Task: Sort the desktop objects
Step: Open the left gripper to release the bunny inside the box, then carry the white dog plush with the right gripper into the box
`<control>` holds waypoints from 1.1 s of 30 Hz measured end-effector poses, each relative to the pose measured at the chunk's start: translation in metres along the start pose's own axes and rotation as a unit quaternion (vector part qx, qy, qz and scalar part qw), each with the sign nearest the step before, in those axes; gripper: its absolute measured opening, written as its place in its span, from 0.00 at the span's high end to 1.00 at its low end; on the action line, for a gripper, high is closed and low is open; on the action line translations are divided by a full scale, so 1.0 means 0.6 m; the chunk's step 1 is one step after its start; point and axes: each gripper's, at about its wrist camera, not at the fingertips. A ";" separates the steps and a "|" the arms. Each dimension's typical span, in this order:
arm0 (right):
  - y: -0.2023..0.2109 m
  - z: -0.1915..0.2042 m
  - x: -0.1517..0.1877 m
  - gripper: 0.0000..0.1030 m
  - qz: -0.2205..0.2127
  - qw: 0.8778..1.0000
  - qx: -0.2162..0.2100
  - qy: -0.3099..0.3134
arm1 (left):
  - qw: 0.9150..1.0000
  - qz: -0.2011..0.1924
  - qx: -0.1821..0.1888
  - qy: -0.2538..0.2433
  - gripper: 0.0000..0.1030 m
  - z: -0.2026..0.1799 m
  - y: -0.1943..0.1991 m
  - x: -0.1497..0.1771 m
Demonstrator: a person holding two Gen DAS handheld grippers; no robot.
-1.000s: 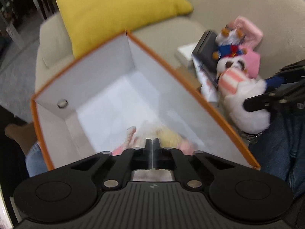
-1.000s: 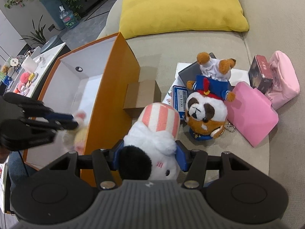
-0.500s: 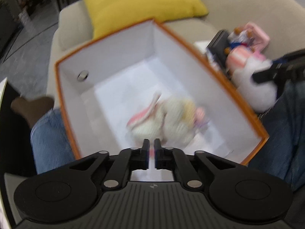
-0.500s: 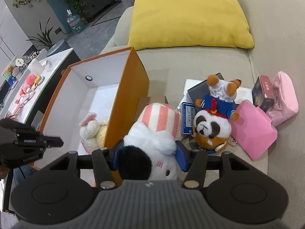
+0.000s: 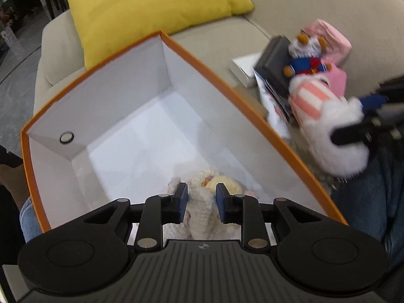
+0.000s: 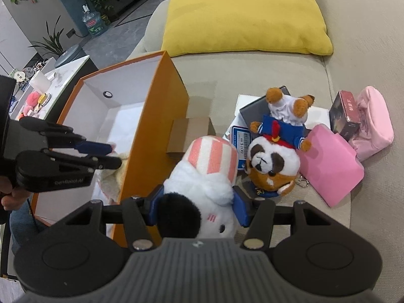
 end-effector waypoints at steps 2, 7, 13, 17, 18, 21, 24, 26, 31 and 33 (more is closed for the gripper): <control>-0.004 -0.002 0.000 0.44 0.001 1.000 -0.003 -0.002 | 1.000 0.011 -0.005 -0.012 0.75 -0.004 0.011 0.015; 0.002 0.006 -0.004 0.44 -0.012 1.000 -0.018 -0.004 | 0.999 0.036 -0.022 -0.023 0.76 -0.001 0.034 0.058; 0.042 0.024 -0.019 0.44 -0.044 0.998 -0.037 0.006 | 0.998 0.052 -0.030 -0.001 0.77 0.013 0.067 0.102; 0.073 0.050 -0.036 0.44 -0.067 0.995 -0.073 0.013 | 0.998 0.056 -0.040 0.008 0.79 0.013 0.091 0.120; 0.080 0.060 -0.041 0.44 -0.073 0.994 -0.085 0.018 | 0.997 0.059 -0.042 0.014 0.80 0.015 0.096 0.124; 0.095 0.102 -0.055 0.44 -0.082 0.988 -0.124 0.043 | 0.997 0.060 -0.041 0.033 0.80 0.022 0.101 0.137; 0.070 0.143 -0.066 0.44 -0.056 0.984 -0.160 0.060 | 0.996 0.060 -0.040 0.055 0.81 0.030 0.103 0.149; 0.027 0.166 -0.069 0.44 -0.015 0.984 -0.167 0.064 | 0.996 0.056 -0.035 0.067 0.81 0.031 0.107 0.153; -0.090 0.201 -0.056 0.44 0.076 0.985 -0.129 0.090 | 0.995 0.049 -0.021 0.081 0.81 0.043 0.109 0.159; -0.119 0.213 -0.048 0.44 0.098 0.982 -0.124 0.103 | 0.995 0.047 -0.014 0.088 0.80 0.050 0.107 0.161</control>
Point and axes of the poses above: each gripper's, at about its wrist camera, not at the fingertips, and y roughly against the way its jaws point, z to its left, x to its underside, and after that the axes turned 10 degrees about -z, right-handed
